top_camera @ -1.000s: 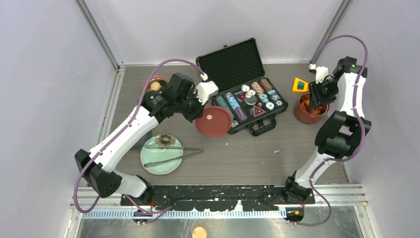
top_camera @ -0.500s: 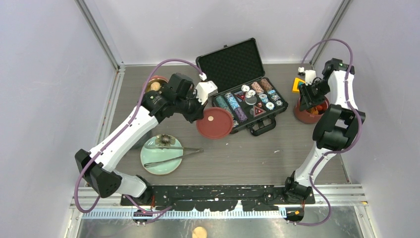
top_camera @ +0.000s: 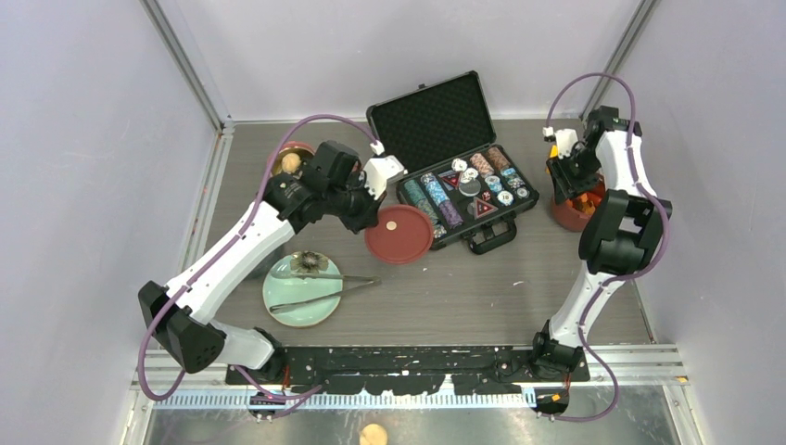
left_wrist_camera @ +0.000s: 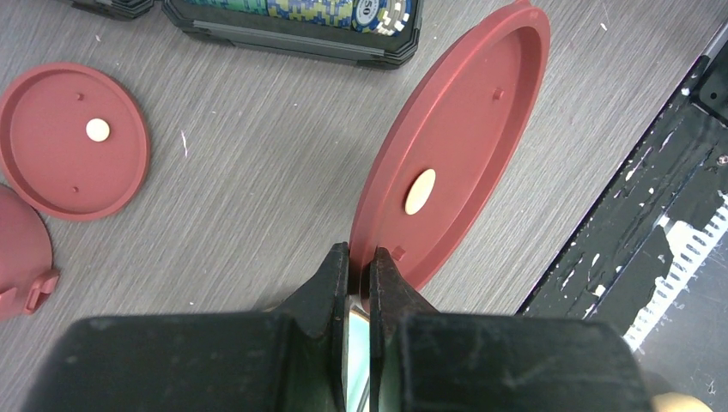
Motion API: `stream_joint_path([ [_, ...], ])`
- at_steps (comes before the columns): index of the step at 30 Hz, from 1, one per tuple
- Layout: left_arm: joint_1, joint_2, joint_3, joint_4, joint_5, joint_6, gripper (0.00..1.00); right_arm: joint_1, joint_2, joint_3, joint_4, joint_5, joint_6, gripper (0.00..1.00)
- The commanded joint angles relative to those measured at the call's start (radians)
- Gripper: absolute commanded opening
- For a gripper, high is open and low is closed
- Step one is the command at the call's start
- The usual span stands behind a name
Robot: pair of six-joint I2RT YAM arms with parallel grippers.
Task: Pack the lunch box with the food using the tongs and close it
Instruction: Move the packing box to the center of the board.
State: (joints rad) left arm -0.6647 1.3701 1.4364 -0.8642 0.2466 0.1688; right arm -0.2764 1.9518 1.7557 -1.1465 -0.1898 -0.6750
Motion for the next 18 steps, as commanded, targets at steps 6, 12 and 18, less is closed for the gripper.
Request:
stream_joint_path([
  [6,0.011,-0.046,-0.003,0.048,0.013,0.021,0.03,0.008,0.021,-0.011,-0.057,0.021,-0.027,0.32],
  [12,0.015,-0.049,-0.004,0.050,0.013,0.023,0.03,0.013,-0.046,-0.056,-0.122,-0.024,-0.050,0.17],
  [18,0.021,-0.061,-0.010,0.052,0.009,0.020,0.03,0.037,-0.156,-0.166,-0.201,-0.055,-0.099,0.11],
])
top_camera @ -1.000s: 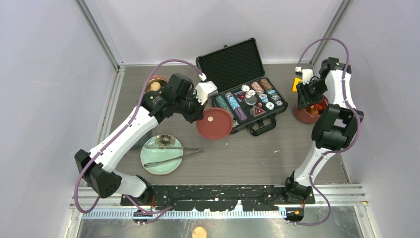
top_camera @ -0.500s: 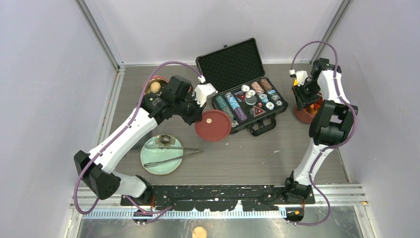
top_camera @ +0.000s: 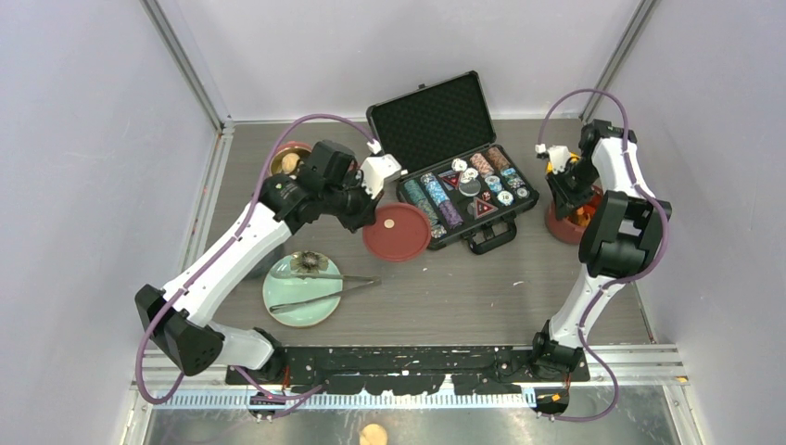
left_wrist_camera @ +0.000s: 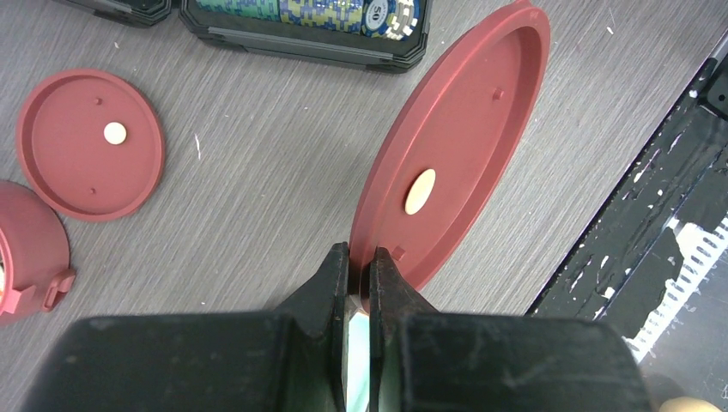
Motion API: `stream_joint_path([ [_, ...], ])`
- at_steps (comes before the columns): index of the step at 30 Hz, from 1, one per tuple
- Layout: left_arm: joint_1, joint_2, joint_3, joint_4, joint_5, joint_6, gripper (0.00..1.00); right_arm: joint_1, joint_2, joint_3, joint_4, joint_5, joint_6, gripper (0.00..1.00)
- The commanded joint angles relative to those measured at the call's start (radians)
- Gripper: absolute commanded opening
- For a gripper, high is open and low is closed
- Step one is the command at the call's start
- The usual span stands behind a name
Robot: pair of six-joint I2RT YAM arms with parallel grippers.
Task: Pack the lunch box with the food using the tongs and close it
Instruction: Move the packing box to the center of the board.
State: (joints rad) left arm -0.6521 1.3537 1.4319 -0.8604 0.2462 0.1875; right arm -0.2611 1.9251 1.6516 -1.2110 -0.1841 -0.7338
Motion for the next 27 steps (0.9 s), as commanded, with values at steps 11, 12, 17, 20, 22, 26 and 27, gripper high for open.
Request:
stream_joint_path([
  [11,0.093,-0.078,-0.032,0.060,0.051,-0.060,0.03,0.254,-0.461,-0.404,-0.201,-0.108,-0.099,0.15],
  [12,0.139,-0.082,-0.037,0.062,0.082,-0.088,0.03,0.340,-0.505,-0.442,-0.202,-0.133,-0.078,0.18],
  [17,0.236,-0.092,-0.044,0.065,0.136,-0.134,0.03,0.473,-0.531,-0.498,-0.191,-0.183,-0.027,0.21],
  [20,0.285,-0.103,-0.054,0.070,0.152,-0.148,0.03,0.569,-0.536,-0.522,-0.144,-0.202,0.031,0.22],
  [22,0.310,-0.110,-0.060,0.072,0.161,-0.157,0.03,0.635,-0.530,-0.523,-0.113,-0.216,0.070,0.23],
  [26,0.365,-0.113,-0.062,0.070,0.192,-0.182,0.03,0.772,-0.511,-0.499,-0.040,-0.243,0.152,0.23],
  [27,0.380,-0.113,-0.062,0.070,0.198,-0.183,0.03,0.799,-0.504,-0.489,-0.024,-0.247,0.172,0.24],
])
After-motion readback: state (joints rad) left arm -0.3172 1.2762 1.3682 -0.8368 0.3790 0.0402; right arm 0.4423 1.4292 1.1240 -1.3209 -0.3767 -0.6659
